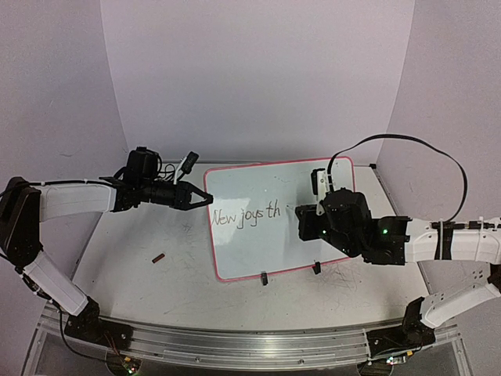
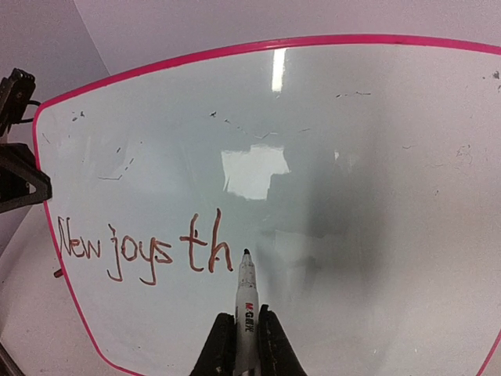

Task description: Write a sentence on the whiteboard

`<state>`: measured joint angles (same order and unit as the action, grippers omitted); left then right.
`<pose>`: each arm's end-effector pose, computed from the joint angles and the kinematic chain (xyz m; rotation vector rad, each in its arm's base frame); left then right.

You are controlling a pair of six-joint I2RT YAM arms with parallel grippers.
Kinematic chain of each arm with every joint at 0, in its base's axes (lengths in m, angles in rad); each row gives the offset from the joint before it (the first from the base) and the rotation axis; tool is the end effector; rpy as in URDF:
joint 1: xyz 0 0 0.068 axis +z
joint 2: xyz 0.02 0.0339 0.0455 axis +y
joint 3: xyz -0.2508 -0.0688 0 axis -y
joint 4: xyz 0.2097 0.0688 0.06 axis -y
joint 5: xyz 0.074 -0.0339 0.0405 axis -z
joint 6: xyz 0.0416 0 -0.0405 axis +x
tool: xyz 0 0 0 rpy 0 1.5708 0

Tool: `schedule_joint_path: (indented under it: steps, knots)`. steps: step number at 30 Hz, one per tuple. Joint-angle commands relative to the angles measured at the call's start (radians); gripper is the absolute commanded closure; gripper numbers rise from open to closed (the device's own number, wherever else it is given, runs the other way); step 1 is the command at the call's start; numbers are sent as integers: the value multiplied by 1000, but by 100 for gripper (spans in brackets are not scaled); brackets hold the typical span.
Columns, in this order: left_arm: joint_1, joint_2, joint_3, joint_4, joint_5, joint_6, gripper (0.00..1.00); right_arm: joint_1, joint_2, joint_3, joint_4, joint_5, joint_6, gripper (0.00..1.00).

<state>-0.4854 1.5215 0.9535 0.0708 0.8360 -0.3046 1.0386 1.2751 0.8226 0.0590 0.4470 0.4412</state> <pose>0.2565 -0.1702 0.2532 0.7381 2.0294 -1.3340 0.1498 0.2190 0.2729 -0.2897 1.9417 0.5478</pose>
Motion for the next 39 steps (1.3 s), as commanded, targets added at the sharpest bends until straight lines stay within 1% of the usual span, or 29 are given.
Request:
schedule_joint_path:
  steps: [1,8,13,19,25,30,39]
  knots:
    - [-32,0,28,-34,18,10,91,1,9,9,12,28,-16,100]
    - [-32,1,28,-35,17,10,91,1,31,30,-6,39,-26,100]
    - [-34,-1,27,-36,19,10,91,5,64,64,-11,-23,-54,100]
    - [-33,-3,27,-36,19,10,91,12,49,56,30,-35,-67,100]
    - [-33,-4,28,-35,18,11,91,12,83,88,32,-22,-67,100]
    - [-33,-4,28,-37,18,12,91,12,71,76,32,10,-64,100]
    - [-33,-3,28,-37,16,13,91,13,80,69,31,1,-50,100]
